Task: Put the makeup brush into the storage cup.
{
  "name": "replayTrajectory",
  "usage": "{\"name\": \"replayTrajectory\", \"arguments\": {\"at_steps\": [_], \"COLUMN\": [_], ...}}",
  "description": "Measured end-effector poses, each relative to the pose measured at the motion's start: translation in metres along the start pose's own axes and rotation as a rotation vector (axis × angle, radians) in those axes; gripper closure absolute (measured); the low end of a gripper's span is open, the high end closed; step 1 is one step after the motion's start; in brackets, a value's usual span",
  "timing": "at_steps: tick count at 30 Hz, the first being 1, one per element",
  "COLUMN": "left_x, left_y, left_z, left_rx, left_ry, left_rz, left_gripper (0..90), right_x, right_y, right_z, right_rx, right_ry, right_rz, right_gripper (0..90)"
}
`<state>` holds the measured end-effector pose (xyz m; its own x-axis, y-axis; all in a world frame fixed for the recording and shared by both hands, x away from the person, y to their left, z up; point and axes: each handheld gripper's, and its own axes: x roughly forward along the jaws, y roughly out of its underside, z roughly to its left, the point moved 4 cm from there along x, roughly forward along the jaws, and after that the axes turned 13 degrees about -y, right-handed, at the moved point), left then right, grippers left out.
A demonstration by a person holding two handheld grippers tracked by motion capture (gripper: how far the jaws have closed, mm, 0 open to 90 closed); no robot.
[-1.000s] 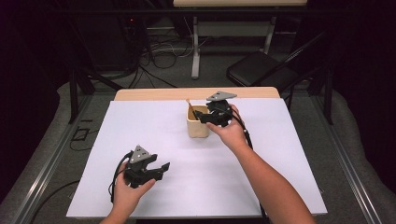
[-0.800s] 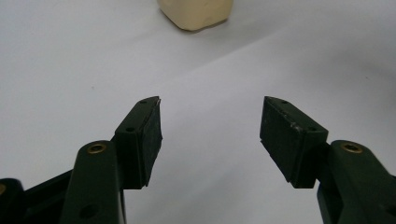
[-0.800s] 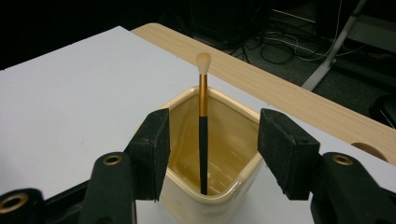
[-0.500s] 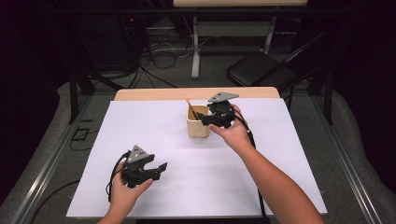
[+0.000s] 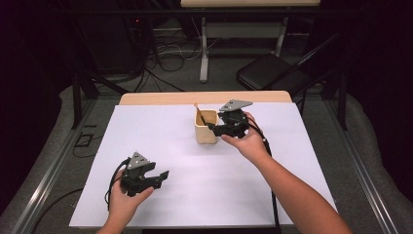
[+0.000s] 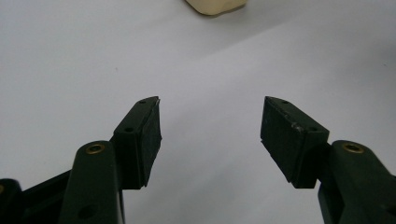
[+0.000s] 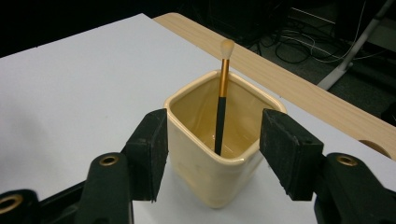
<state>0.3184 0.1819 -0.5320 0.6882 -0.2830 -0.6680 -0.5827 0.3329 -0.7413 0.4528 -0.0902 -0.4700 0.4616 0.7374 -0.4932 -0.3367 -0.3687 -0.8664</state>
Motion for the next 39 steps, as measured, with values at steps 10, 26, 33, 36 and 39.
{"name": "replayTrajectory", "arguments": {"at_steps": [10,26,33,36,39], "left_x": [-0.005,-0.009,-0.010,-0.010,-0.010], "left_y": [0.002,0.007,0.011,0.013,0.014], "left_z": [0.007,0.016,0.018,0.018,0.019], "left_rx": [-0.001,-0.002,-0.008,-0.013,-0.012], "left_ry": [-0.008,-0.009,-0.005,-0.004,-0.006], "left_rz": [0.013,0.032,0.037,0.040,0.041], "left_gripper": [38.0,37.9,37.9,37.9,37.9], "right_x": [-0.015,-0.046,-0.063,-0.070,-0.076], "right_y": [0.006,0.023,0.037,0.043,0.051], "right_z": [0.001,0.014,0.022,0.024,0.023], "right_rx": [-0.003,-0.030,-0.031,-0.025,-0.017], "right_ry": [-0.004,-0.038,-0.043,-0.037,-0.032], "right_rz": [0.000,0.003,-0.001,-0.005,0.001], "right_gripper": [41.9,41.8,41.9,41.8,41.8]}}
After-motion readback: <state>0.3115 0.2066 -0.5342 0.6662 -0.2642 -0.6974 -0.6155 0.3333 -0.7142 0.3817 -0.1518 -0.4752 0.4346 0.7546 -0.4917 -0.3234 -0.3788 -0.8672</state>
